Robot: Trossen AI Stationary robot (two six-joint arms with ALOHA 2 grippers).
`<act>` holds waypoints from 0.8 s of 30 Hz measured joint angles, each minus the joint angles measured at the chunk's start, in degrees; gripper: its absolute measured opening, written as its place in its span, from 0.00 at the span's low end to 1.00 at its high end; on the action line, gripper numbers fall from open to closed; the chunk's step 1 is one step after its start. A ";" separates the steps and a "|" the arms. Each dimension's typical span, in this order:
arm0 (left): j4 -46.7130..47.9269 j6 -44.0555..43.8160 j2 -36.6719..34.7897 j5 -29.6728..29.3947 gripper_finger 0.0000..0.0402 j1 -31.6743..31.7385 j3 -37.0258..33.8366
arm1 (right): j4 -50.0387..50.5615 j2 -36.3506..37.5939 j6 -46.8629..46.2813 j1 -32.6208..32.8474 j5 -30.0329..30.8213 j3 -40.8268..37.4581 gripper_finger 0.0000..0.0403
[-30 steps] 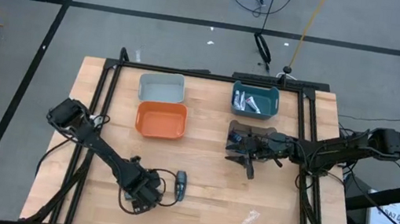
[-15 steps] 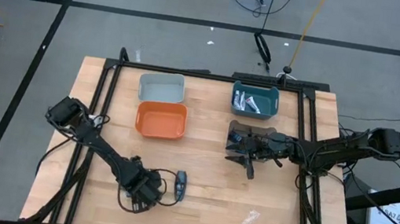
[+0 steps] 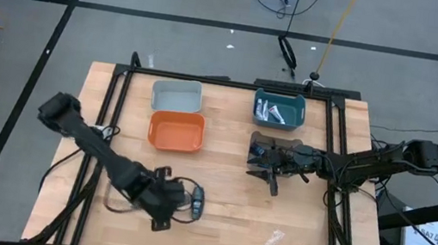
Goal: Pick & Place Travel size toiletries
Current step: Put the gray deodorant into the gray bin
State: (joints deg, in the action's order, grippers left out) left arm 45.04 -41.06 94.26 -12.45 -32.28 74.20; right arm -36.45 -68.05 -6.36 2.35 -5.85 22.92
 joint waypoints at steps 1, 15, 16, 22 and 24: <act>-0.60 1.08 -1.52 -3.31 0.49 -0.50 0.34 | -0.06 0.00 0.15 0.00 0.01 0.00 0.38; -20.39 22.10 -13.50 -24.54 0.49 -1.12 -9.06 | -0.03 0.00 -0.04 0.00 -0.07 0.00 0.38; -21.22 21.64 -14.09 -24.64 0.49 -0.37 -10.40 | -0.04 0.00 -0.04 0.00 -0.09 0.00 0.38; -32.84 21.03 -17.97 -22.22 0.49 3.66 -21.96 | -0.06 0.00 -0.04 0.00 -0.15 0.00 0.38; -38.77 22.07 -19.43 -20.16 0.49 5.57 -26.26 | -0.04 0.00 0.09 0.00 -0.15 0.00 0.38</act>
State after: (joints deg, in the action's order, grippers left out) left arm 6.26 -19.00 74.83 -32.61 -26.71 47.94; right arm -36.49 -68.05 -6.27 2.35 -6.00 22.92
